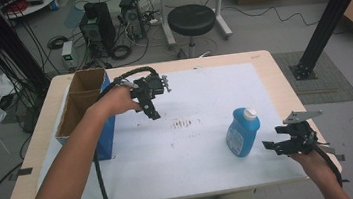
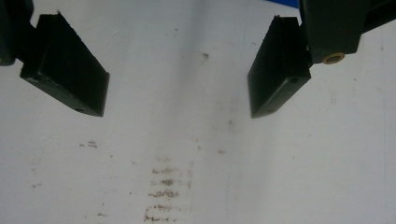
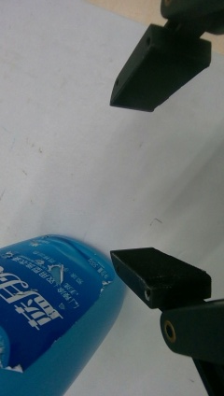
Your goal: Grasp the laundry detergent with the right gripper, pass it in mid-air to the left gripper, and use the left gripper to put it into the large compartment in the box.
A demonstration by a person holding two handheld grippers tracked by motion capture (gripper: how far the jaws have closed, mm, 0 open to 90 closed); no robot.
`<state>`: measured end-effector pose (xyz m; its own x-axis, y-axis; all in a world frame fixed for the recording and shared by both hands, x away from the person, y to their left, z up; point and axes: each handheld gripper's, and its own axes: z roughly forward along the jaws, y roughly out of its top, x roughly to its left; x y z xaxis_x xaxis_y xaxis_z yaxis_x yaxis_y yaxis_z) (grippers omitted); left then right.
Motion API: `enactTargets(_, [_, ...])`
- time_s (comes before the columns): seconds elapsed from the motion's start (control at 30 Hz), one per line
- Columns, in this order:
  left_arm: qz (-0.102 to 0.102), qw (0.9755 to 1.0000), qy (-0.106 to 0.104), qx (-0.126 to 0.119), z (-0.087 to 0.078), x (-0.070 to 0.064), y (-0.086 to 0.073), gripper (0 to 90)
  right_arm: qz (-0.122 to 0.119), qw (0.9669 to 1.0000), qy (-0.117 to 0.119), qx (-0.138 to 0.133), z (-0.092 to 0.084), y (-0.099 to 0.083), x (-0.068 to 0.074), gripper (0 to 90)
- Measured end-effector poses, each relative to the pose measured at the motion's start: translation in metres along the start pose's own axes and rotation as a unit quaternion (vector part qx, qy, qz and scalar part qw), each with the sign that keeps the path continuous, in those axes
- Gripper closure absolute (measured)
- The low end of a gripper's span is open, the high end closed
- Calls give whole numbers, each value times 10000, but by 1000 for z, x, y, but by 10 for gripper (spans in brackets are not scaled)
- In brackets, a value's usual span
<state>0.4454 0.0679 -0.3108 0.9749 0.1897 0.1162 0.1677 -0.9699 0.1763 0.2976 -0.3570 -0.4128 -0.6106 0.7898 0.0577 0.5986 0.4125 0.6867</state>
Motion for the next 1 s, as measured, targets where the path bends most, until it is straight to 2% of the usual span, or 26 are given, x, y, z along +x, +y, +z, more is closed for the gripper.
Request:
enactTargets(0.33, [-17, 10000, -21, -49, 4, -2, 0, 216, 160, 9992, -149, -325, -3, -11, 12, 219])
enactTargets(0.73, [-16, 10000, -43, -58, 5, -4, -1, 216, 311, 9962, -306, -748, -6, -18, 25, 219])
enactTargets(1.0, [-36, 10000, -43, -61, 5, -4, -2, 216, 364, 9949, -366, -869, -8, -21, 33, 220])
